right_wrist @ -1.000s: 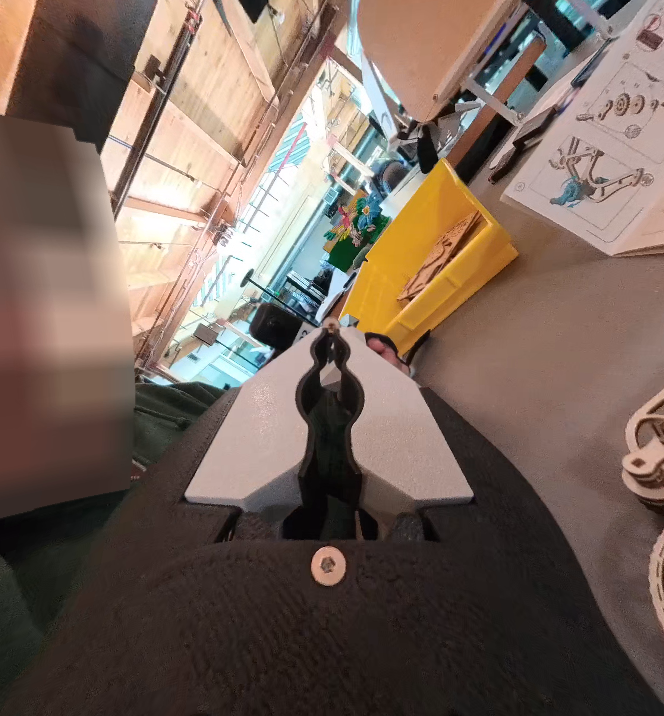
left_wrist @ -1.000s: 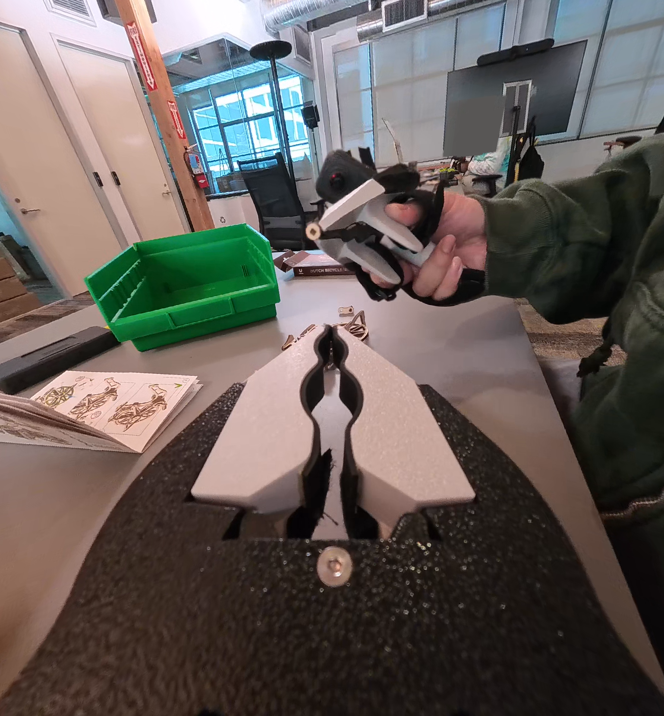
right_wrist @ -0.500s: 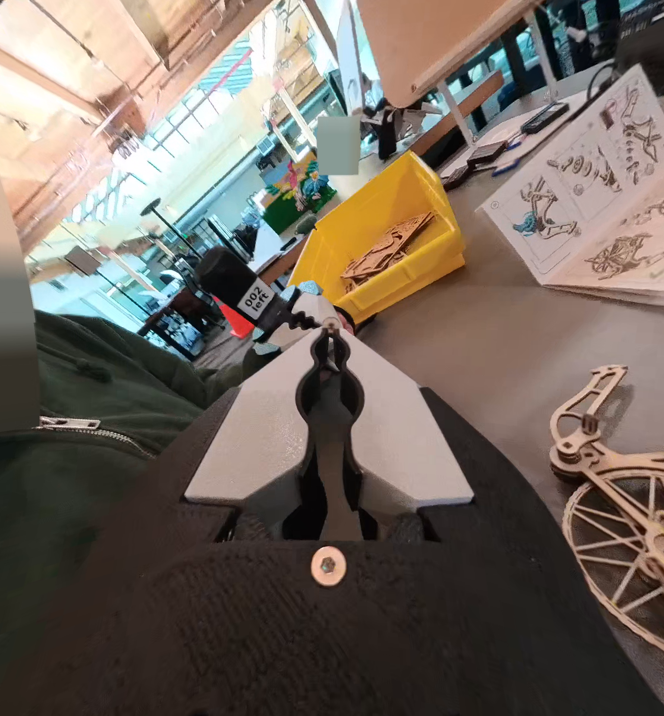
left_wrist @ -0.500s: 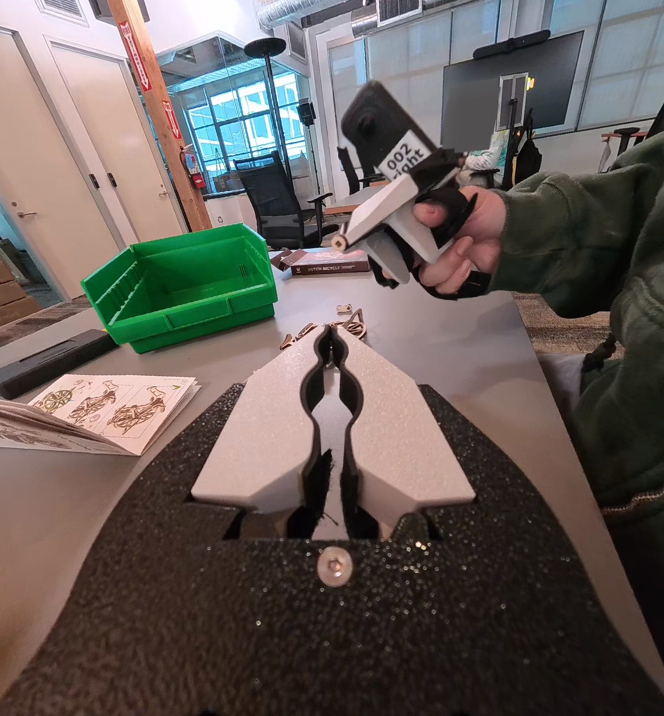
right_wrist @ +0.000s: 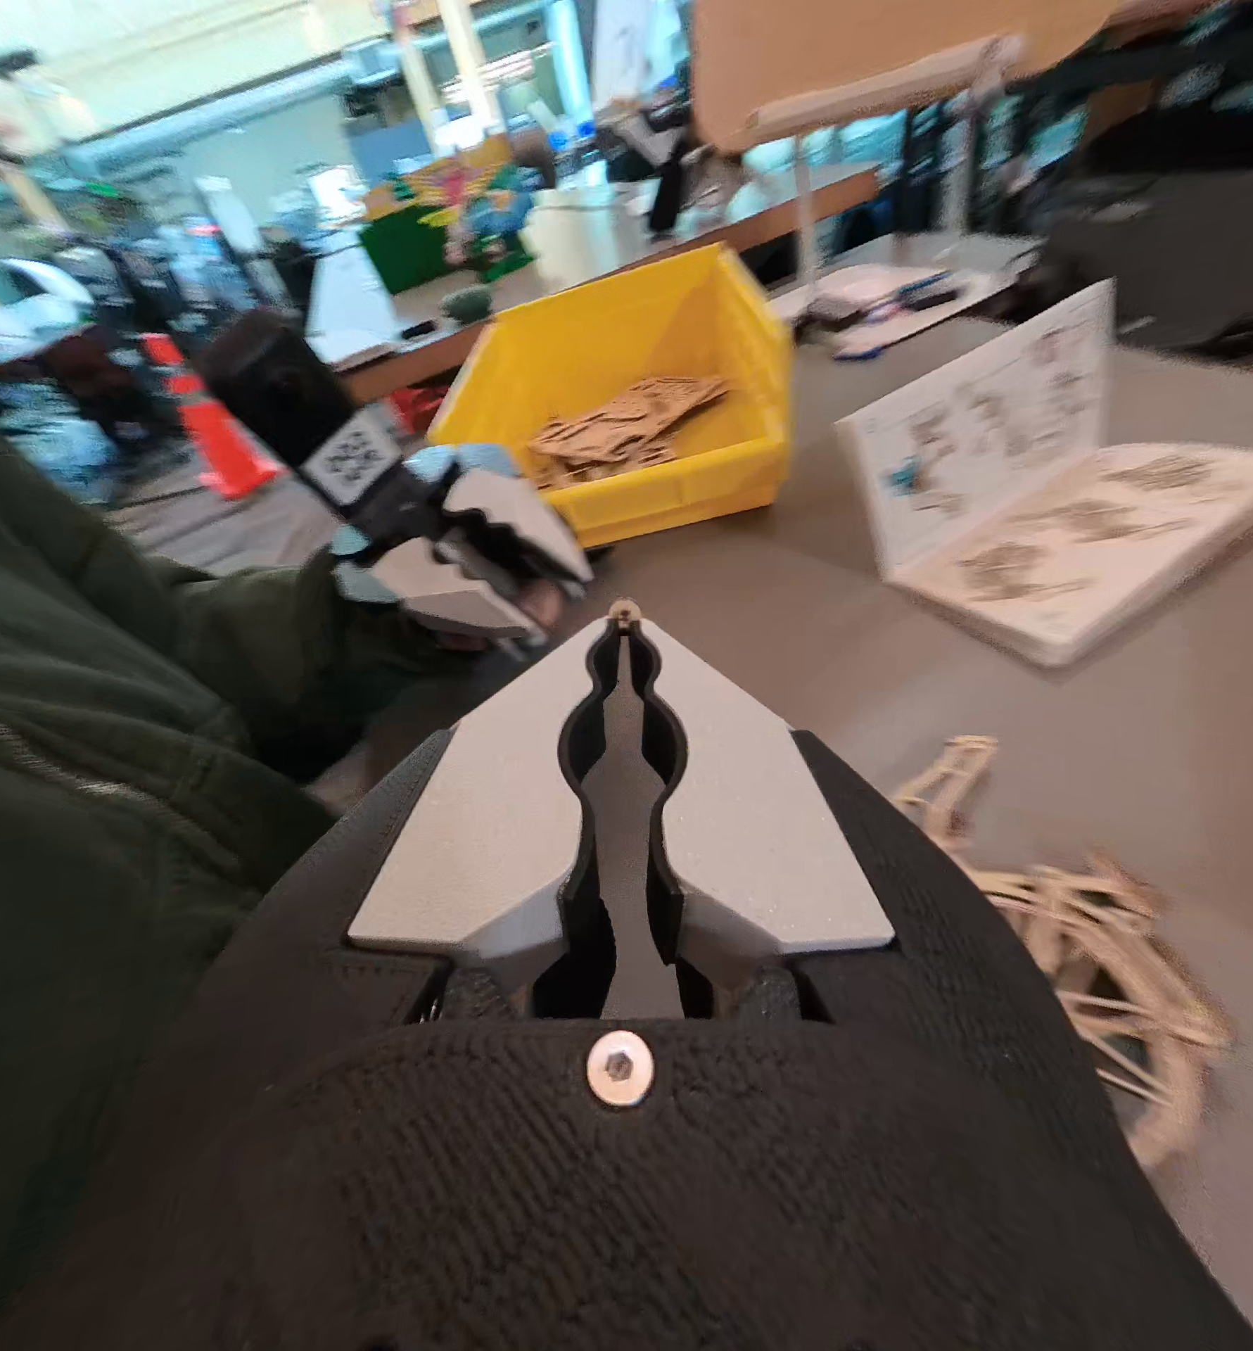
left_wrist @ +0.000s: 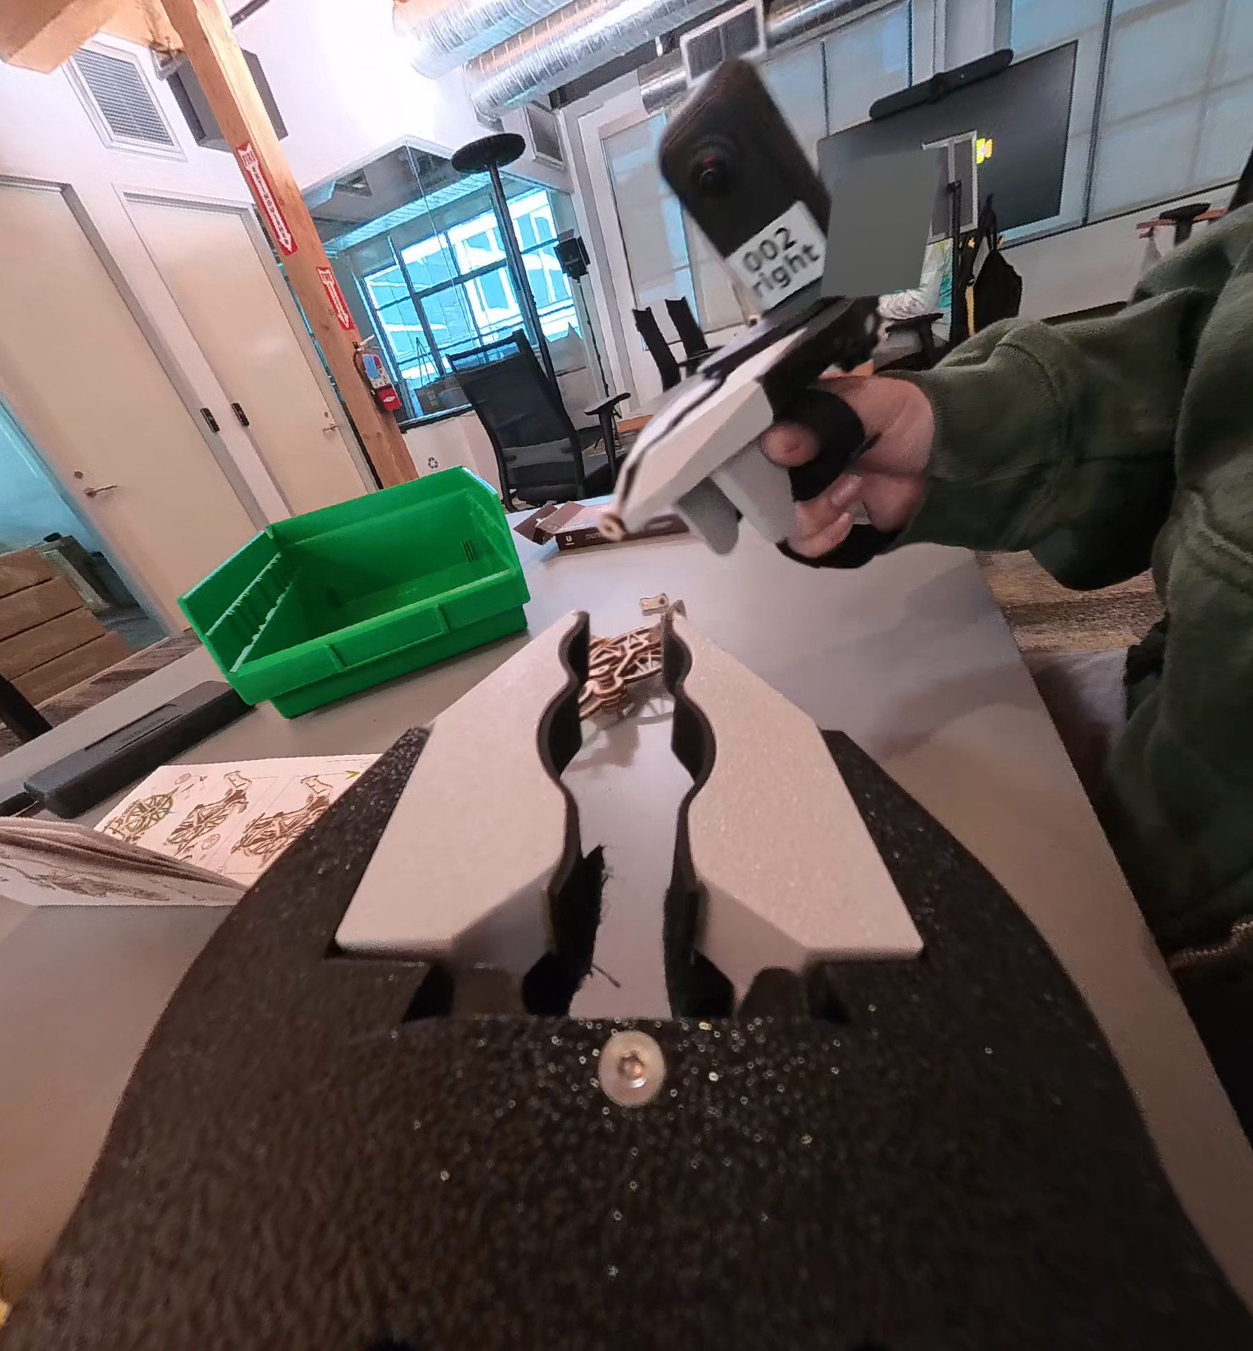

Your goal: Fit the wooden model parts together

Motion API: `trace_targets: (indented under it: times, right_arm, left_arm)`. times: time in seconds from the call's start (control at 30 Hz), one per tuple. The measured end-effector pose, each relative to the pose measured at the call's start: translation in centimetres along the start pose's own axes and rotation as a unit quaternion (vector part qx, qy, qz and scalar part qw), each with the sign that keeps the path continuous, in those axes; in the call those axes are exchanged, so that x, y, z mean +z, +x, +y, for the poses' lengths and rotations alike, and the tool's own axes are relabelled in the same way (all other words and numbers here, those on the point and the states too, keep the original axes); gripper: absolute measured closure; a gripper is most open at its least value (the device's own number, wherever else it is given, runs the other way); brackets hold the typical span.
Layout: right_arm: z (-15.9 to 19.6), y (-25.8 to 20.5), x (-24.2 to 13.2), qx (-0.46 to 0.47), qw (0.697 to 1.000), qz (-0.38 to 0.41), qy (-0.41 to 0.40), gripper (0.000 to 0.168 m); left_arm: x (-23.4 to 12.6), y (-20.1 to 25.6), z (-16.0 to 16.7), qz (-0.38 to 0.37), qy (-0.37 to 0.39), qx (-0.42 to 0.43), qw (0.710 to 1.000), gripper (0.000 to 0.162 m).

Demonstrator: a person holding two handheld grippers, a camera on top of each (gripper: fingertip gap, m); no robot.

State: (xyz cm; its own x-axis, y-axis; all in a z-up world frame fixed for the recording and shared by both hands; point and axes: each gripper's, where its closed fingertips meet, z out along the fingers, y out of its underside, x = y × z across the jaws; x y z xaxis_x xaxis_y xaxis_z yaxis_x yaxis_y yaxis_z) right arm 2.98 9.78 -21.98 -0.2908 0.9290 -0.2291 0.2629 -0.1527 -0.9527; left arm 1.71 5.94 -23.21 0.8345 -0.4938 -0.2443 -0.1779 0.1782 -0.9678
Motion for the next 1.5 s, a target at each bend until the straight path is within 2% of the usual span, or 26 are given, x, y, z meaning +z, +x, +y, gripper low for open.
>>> trace_targets:
  times: [0.1, 0.23, 0.3, 0.4, 0.5, 0.53, 0.6, 0.67, 0.77, 0.87, 0.97, 1.03, 1.2, 1.33, 1.5]
  right_arm:
    - [-3.2, 5.0, -4.2, -0.075, 0.981, 0.156, 0.088, 0.168]
    - [-7.0, 11.0, -12.5, -0.124, 0.911, 0.324, 0.221, 0.168]
    - [-8.5, 12.5, -15.4, -0.117, 0.885, 0.356, 0.277, 0.168]
    - [-12.1, 11.9, -18.2, -0.140, 0.848, 0.357, 0.367, 0.168]
    - [-14.2, 12.9, -19.2, -0.218, 0.809, 0.394, 0.377, 0.167]
    - [-14.4, 13.7, -18.9, -0.231, 0.807, 0.394, 0.375, 0.168]
    - [-14.2, 15.1, -17.0, -0.236, 0.827, 0.357, 0.366, 0.167]
    - [-12.9, 16.5, -14.5, -0.234, 0.856, 0.318, 0.333, 0.168]
    - [-10.2, 17.7, -13.0, -0.258, 0.869, 0.310, 0.288, 0.167]
    - [-7.9, 18.1, -12.3, -0.262, 0.880, 0.300, 0.260, 0.167]
    - [-6.6, 18.4, -11.3, -0.267, 0.888, 0.293, 0.232, 0.167]
    - [-5.6, 18.5, -9.9, -0.273, 0.898, 0.279, 0.204, 0.167]
    - [-4.4, 17.1, -7.6, -0.314, 0.905, 0.234, 0.166, 0.168]
    - [-4.4, 16.5, -7.3, -0.307, 0.912, 0.209, 0.176, 0.167]
    - [-4.2, 17.0, -6.7, -0.289, 0.921, 0.198, 0.171, 0.167]
  left_arm:
    - [-0.1, -0.2, 0.1, -0.009, -0.004, 0.007, 1.000, 0.146]
    - [-0.2, -0.8, 0.2, -0.031, -0.015, 0.021, 0.999, 0.144]
    - [-0.4, -2.1, 0.8, -0.072, -0.037, 0.031, 0.996, 0.145]
    - [-0.4, -4.0, 0.7, -0.129, -0.046, 0.041, 0.990, 0.148]
    - [0.8, -5.9, -0.8, -0.184, -0.049, 0.073, 0.979, 0.156]
    - [1.6, -7.1, -1.0, -0.207, -0.064, 0.075, 0.973, 0.159]
    - [3.6, -8.7, -1.3, -0.211, -0.090, 0.051, 0.972, 0.162]
    - [5.7, -9.8, -2.9, -0.208, -0.059, 0.041, 0.975, 0.162]
    - [8.5, -11.6, -4.5, -0.229, -0.014, 0.097, 0.969, 0.162]
    - [10.6, -14.6, -4.1, -0.292, 0.017, 0.154, 0.944, 0.162]
    - [12.4, -16.5, -1.9, -0.312, 0.032, 0.139, 0.939, 0.162]
    - [12.8, -15.3, -0.9, -0.269, 0.035, 0.146, 0.951, 0.162]
    - [11.4, -11.7, -3.2, -0.213, 0.106, 0.172, 0.956, 0.162]
    - [13.2, -9.2, -1.7, -0.145, 0.076, 0.199, 0.966, 0.162]
    - [13.1, -8.3, -2.1, -0.132, 0.081, 0.209, 0.966, 0.162]
